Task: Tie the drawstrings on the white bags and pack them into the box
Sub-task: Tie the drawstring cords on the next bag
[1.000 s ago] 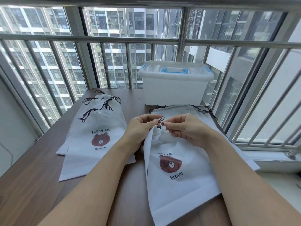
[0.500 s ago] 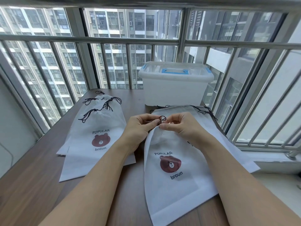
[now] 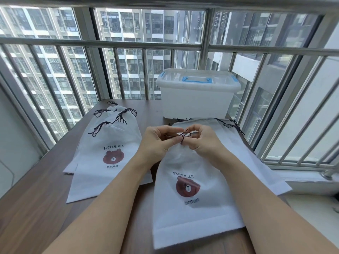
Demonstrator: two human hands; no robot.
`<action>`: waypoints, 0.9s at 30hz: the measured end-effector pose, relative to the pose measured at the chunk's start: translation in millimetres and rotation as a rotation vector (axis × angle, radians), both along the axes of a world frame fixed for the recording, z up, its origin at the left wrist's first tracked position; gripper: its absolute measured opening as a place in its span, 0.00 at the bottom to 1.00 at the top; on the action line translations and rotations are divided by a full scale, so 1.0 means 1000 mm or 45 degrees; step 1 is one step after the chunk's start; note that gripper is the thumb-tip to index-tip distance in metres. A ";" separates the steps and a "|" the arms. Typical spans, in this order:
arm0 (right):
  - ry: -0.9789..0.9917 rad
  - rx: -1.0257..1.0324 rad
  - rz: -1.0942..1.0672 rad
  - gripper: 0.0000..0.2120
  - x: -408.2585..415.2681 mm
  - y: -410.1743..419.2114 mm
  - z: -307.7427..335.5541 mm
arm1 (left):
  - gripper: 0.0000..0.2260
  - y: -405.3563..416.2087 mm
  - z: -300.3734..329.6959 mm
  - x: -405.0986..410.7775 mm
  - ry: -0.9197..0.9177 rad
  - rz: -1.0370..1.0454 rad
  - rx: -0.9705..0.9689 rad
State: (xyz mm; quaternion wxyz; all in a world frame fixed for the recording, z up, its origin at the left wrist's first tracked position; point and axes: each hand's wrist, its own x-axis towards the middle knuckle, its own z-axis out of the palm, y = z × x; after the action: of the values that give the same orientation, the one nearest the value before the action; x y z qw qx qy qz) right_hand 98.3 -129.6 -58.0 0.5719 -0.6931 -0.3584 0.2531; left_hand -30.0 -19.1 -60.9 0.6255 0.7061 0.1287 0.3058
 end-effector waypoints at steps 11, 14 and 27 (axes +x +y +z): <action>0.378 -0.051 0.349 0.06 0.010 -0.016 0.004 | 0.10 0.003 0.000 0.000 0.034 0.032 0.032; 0.507 -0.053 0.336 0.08 0.016 -0.019 0.005 | 0.09 0.003 0.002 0.000 0.055 0.022 0.012; 0.300 -0.143 0.194 0.06 0.018 -0.017 0.008 | 0.05 0.000 0.001 0.001 0.156 0.016 -0.013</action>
State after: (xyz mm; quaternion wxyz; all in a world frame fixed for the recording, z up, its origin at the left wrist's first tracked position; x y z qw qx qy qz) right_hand 116.6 -146.7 -50.4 0.5496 -0.6602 -0.3255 0.3951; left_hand -29.0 -18.8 -59.8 0.6181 0.7196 0.1725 0.2653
